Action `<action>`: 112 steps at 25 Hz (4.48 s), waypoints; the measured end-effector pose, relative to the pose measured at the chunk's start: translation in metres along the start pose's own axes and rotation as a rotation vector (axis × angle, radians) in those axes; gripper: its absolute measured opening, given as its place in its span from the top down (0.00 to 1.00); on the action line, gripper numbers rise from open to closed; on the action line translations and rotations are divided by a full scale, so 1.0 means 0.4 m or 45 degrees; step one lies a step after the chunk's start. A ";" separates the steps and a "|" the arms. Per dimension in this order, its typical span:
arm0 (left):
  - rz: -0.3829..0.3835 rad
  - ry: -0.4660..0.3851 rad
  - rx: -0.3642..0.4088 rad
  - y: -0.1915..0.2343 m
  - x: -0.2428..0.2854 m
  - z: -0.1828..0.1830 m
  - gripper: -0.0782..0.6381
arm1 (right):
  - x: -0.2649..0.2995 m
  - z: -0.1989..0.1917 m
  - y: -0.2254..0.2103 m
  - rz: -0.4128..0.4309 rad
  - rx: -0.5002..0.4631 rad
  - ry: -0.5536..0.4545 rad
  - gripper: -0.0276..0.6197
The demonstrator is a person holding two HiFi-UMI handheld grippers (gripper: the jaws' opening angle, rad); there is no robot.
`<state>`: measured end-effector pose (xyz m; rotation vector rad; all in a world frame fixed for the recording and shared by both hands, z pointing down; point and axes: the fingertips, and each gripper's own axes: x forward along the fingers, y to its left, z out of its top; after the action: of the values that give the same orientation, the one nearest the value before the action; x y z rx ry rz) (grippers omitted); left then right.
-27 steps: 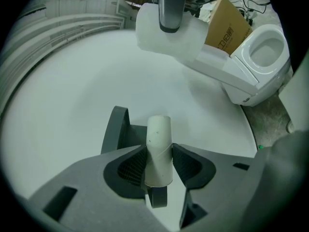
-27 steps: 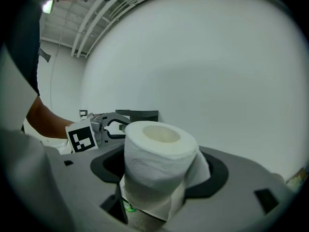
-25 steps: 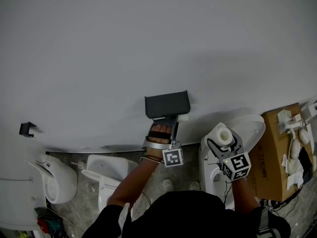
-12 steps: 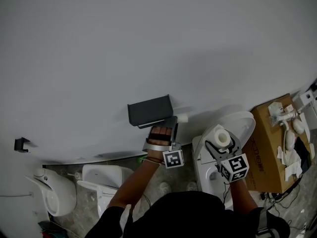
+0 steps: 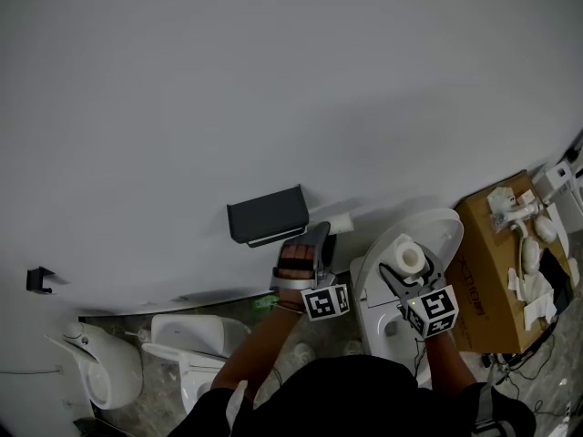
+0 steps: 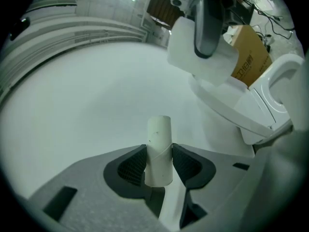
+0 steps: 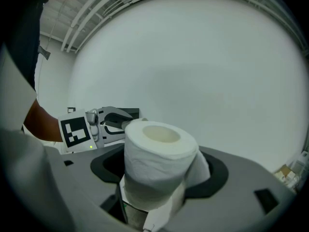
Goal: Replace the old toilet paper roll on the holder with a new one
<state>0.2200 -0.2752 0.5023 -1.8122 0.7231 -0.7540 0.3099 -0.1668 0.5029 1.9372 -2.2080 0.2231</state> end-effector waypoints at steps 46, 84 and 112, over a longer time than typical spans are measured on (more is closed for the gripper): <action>0.255 -0.255 -1.554 0.201 -0.386 -0.281 0.66 | 0.259 0.073 0.091 0.243 1.237 -0.267 0.45; 0.383 -0.089 -1.611 0.181 -0.485 -0.421 0.66 | 0.472 0.058 0.245 0.304 1.799 -0.237 0.45; 0.392 -0.031 -1.632 0.177 -0.567 -0.515 0.66 | 0.504 0.068 0.405 0.350 1.792 -0.274 0.44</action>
<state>-0.0899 -0.2414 0.4602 -2.6800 1.6477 0.0366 0.1228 -0.3460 0.5282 2.0847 -2.6888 2.1647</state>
